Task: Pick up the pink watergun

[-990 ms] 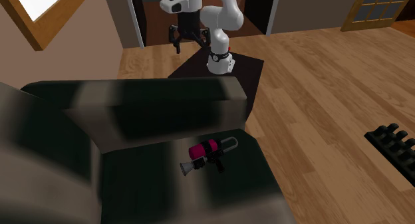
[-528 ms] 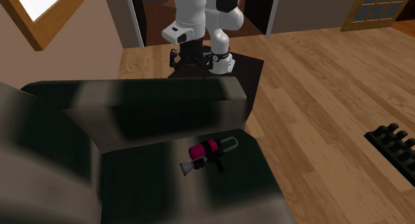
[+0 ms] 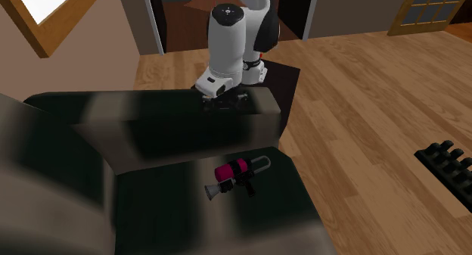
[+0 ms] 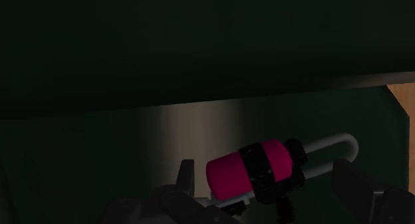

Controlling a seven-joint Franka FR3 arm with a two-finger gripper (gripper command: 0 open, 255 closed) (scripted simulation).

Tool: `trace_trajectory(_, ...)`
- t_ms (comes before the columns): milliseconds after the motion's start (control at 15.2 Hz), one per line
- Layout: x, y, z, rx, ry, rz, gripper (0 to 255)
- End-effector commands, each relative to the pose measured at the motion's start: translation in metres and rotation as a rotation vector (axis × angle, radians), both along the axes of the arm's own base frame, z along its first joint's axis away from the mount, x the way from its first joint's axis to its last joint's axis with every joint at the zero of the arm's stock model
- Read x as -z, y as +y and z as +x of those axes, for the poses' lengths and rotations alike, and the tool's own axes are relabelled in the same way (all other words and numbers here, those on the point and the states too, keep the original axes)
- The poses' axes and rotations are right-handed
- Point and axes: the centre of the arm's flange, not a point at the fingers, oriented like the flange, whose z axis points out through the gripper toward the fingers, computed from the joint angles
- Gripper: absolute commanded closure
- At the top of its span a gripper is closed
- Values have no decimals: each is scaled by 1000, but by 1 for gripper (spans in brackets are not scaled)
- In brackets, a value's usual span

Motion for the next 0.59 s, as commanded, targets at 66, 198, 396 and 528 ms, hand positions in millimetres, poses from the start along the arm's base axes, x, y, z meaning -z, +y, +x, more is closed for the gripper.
trace_trajectory(66,26,26,20,-64,16,-15,0)
trace_trajectory(198,45,43,32,-107,26,-25,0)
trace_trajectory(396,74,69,48,-171,42,-40,0)
trace_trajectory(528,93,87,58,-214,53,-50,0)
